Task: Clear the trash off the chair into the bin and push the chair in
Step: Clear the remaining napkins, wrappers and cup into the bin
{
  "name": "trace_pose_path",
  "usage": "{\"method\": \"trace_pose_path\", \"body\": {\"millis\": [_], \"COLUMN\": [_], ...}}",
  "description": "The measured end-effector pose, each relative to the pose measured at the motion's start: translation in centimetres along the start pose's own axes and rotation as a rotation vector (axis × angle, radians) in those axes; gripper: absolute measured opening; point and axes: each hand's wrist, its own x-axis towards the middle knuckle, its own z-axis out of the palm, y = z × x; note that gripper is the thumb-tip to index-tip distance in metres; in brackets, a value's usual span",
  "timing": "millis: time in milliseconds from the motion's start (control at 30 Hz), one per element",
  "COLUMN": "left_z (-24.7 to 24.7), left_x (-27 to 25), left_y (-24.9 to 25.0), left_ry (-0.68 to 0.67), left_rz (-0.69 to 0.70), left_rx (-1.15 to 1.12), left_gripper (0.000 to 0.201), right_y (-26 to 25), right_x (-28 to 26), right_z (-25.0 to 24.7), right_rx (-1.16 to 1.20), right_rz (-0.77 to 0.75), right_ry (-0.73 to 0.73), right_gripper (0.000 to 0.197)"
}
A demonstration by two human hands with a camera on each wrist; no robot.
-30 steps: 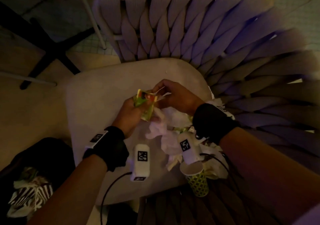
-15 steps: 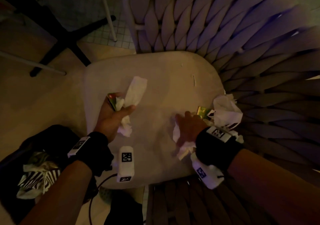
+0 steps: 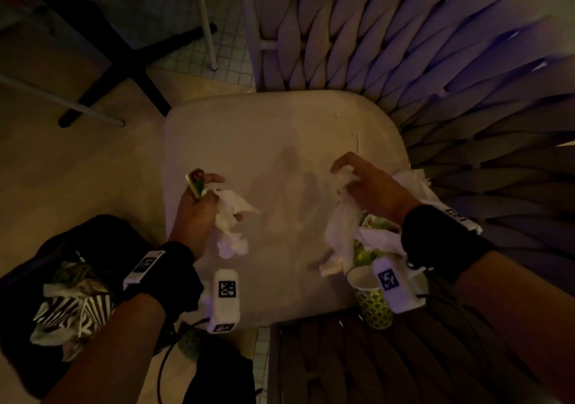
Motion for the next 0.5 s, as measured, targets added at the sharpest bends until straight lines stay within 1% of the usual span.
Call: {"method": "trace_pose_path", "body": {"millis": [33,67,100,133,167,200,233,267,300,367,400,433,467,500], "left_z": [-0.1,0.0,0.1,0.1,0.1,0.0,-0.2,-0.4,-0.6,-1.0,-1.3,-1.6,-2.0,-2.6], "left_x": [0.1,0.0,0.0,0.1,0.2,0.1,0.2,0.1,0.0,-0.5,-0.7,-0.6,-0.5,-0.4], "left_y": [-0.1,0.0,0.0,0.0,-0.1,-0.1,-0.2,-0.3,-0.4,-0.8,-1.1,-1.6,-1.9,-2.3], "left_ry": [-0.015,-0.021,-0.013,0.006,0.027,0.038,0.024,-0.004,-0.035,-0.100,-0.125,-0.108,-0.084,-0.083], "left_rz": [0.005,-0.005,-0.021,-0.043,-0.047,-0.059,-0.051,-0.032,0.001,0.027,0.017,0.012,0.003,0.011], "left_rx": [-0.015,-0.053,-0.098,-0.118,-0.119,-0.121,-0.095,-0.018,0.062,0.095,0.119,0.157,0.183,0.192], "left_gripper": [0.028,0.024,0.020,0.018,0.017,0.017,0.024,0.037,0.044,0.034,0.036,0.042,0.045,0.044], "right_y": [-0.5,-0.9,-1.3,-1.7,-2.0,-2.2,-2.1,-1.9,-1.6,-0.5,0.5,1.0,2.1,3.1], "right_x": [0.0,-0.1,-0.1,-0.1,-0.2,-0.3,-0.5,-0.9,-1.4,-2.7,-3.2,-3.7,-4.0,-4.0], "right_z": [-0.5,-0.8,-0.9,-1.0,-1.0,-1.0,-0.7,0.1,1.2,3.8,5.2,6.4,8.1,9.6], "right_rx": [0.067,0.123,0.168,0.202,0.217,0.147,0.012,-0.191,-0.418,-0.791,-0.917,-0.994,-1.058,-1.110], "right_rz": [0.004,0.017,0.022,0.058,0.107,0.161,0.182,0.173,0.131,0.054,0.055,0.066,0.095,0.112], "right_ry": [0.020,0.050,0.079,0.088,0.073,0.023,-0.061,-0.163,-0.256,-0.400,-0.468,-0.521,-0.543,-0.502], "right_gripper": [0.033,0.034,0.029,0.020,0.017,0.030,0.041,0.046,0.047,0.057,0.069,0.080,0.085,0.080]}}
